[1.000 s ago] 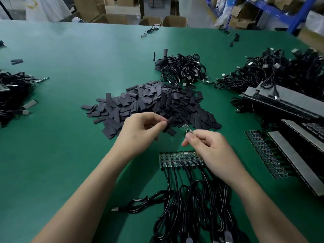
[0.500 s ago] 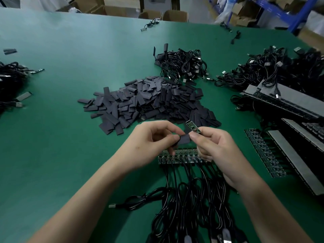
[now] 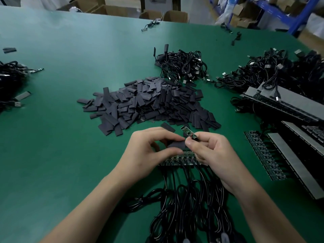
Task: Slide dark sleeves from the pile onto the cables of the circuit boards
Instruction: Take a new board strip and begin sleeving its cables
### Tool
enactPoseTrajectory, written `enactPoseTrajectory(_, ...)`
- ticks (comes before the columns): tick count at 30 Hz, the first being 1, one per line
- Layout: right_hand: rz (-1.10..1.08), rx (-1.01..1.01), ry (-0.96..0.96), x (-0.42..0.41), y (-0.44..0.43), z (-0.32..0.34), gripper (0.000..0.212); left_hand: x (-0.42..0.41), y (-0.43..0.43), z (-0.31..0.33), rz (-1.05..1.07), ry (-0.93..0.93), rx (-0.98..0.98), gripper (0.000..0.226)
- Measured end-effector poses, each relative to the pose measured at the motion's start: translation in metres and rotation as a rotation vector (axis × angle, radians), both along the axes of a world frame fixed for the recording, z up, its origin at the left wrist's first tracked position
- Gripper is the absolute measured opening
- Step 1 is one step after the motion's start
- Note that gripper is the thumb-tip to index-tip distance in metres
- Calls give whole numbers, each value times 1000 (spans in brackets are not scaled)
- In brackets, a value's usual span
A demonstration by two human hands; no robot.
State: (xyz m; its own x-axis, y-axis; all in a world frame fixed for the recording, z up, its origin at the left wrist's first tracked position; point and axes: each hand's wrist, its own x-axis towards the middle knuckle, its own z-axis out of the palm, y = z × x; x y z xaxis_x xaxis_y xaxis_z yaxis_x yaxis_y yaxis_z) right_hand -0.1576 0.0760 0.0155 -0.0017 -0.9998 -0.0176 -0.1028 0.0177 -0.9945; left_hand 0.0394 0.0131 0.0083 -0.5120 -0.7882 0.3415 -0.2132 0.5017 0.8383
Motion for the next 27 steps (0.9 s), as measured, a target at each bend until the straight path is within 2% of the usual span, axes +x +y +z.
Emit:
enactPoseTrajectory(5, 30, 61, -93, -4, -2, 0, 19, -4, 1, -2, -17, 97, 166, 25)
enactPoseTrajectory(15, 68, 88, -177, -9, -4, -6, 37, -6, 2, -1, -106, 214, 296, 21)
enactPoseTrajectory(20, 86, 91, -172, -10, -4, -6, 34, -7, 1, -2, -114, 243, 333, 22)
enactPoseTrajectory(24, 72, 100, -146, -10, -3, -5, 20, -6, 1, -2, -114, 228, 325, 21)
enactPoseTrajectory(27, 54, 114, -142, -10, -3, -5, 18, -6, 2, -3, -89, 197, 296, 20)
